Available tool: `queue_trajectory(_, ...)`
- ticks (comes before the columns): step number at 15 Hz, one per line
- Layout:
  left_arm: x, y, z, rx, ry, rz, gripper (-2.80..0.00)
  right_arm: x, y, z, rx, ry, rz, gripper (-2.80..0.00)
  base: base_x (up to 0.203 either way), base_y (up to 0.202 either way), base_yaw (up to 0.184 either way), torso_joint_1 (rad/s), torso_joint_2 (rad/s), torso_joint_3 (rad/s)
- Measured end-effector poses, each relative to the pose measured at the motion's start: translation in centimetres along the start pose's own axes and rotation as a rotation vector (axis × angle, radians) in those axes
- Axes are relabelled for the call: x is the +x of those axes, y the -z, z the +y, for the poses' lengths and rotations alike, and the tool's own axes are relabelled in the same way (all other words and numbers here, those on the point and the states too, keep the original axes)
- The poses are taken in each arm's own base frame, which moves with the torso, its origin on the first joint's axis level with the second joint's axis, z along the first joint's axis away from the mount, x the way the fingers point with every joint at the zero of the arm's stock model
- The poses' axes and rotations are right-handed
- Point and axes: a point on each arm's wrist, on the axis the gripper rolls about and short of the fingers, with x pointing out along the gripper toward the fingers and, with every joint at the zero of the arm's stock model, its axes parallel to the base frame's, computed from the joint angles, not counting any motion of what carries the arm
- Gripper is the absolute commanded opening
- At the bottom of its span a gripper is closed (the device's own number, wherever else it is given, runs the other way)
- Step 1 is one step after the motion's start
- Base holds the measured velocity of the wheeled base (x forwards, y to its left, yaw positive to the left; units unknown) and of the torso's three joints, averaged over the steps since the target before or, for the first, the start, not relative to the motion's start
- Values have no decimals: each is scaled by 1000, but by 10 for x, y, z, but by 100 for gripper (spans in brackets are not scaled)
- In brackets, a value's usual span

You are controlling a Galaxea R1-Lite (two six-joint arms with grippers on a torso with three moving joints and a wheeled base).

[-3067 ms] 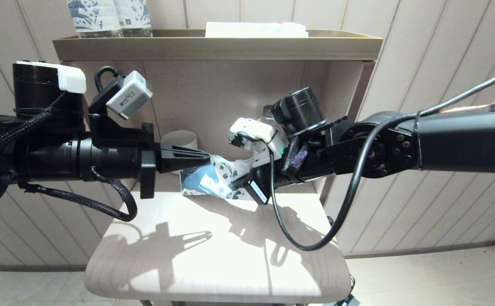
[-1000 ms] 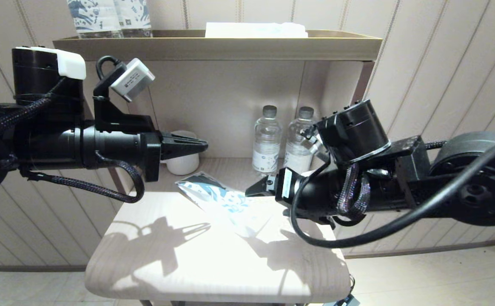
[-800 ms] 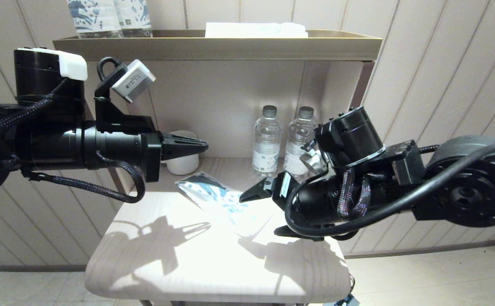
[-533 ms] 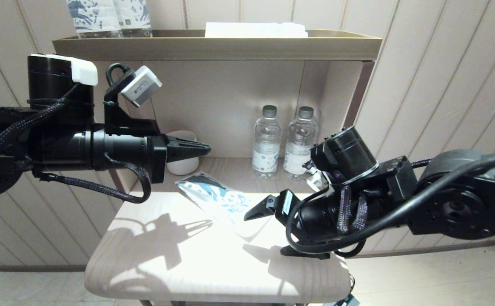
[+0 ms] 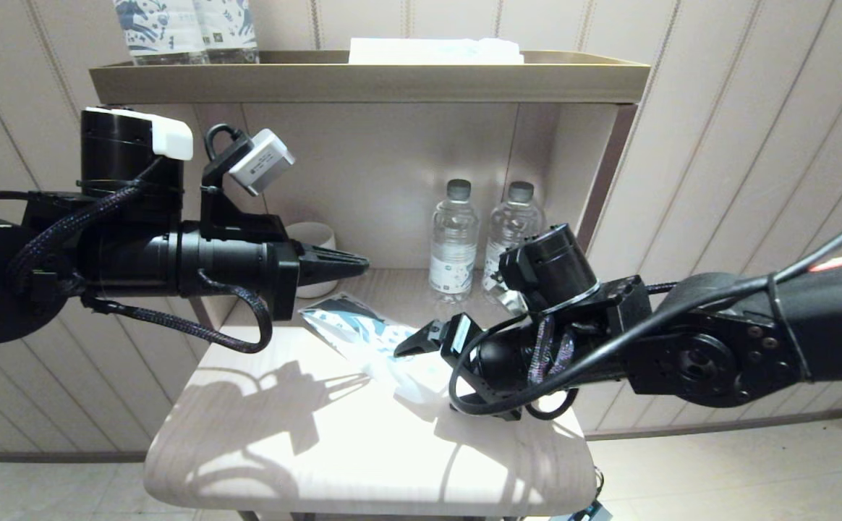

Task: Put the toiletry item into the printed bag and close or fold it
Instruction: Close the strorage bag and place it on the desk

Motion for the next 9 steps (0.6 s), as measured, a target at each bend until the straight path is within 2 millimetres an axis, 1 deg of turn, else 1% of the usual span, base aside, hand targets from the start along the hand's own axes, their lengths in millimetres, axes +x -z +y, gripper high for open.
queue_trajectory(2,1,0,1,0,1,2,-280,13,-5,0,4,1,-2,0,0,0,0,0,0,0)
queue_trajectory(4,2,1,1,-1,1,3,-280,22,-9,-4,14,13,-1,0,0,0,0,0,0,0)
queue_trajectory(6,3,2,3,-2,2,6,-280,27,-10,-7,16,19,-2,0,0,0,0,0,0,0)
queue_trajectory(9,4,3,3,-5,4,10,-280,30,-11,-9,12,12,-18,0,0,0,0,0,0,0)
